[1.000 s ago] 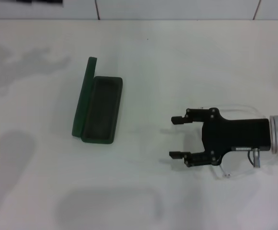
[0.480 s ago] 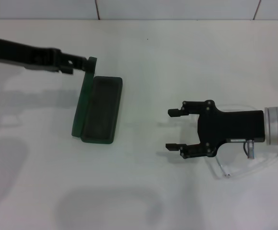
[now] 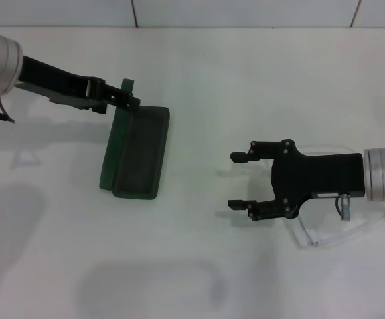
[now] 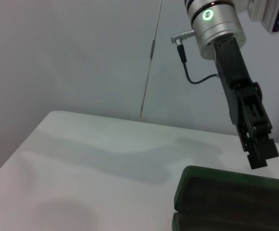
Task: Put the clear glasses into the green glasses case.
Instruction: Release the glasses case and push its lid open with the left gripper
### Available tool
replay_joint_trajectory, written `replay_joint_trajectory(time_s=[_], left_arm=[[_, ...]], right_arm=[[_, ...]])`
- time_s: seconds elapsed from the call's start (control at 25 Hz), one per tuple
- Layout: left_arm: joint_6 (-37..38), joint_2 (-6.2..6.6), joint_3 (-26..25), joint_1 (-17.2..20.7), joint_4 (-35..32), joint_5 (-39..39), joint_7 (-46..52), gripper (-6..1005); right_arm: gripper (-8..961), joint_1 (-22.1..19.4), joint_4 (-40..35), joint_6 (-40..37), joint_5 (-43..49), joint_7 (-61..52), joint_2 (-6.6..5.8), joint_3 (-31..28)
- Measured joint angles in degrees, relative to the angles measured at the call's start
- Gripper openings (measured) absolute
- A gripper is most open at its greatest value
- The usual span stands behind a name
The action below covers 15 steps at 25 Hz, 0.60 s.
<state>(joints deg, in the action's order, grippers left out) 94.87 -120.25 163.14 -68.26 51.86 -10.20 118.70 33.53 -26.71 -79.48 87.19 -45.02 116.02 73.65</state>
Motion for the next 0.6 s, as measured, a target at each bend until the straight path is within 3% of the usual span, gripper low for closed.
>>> replay_joint_trajectory(time_s=[0.6], left_arm=[[-10.0,-0.15,0.1,-3.1,-8.3,-10.5,5.4,827]], right_arm=[[750,0.4,0.0,0.1,0.1,0.2,-0.04,0.0]])
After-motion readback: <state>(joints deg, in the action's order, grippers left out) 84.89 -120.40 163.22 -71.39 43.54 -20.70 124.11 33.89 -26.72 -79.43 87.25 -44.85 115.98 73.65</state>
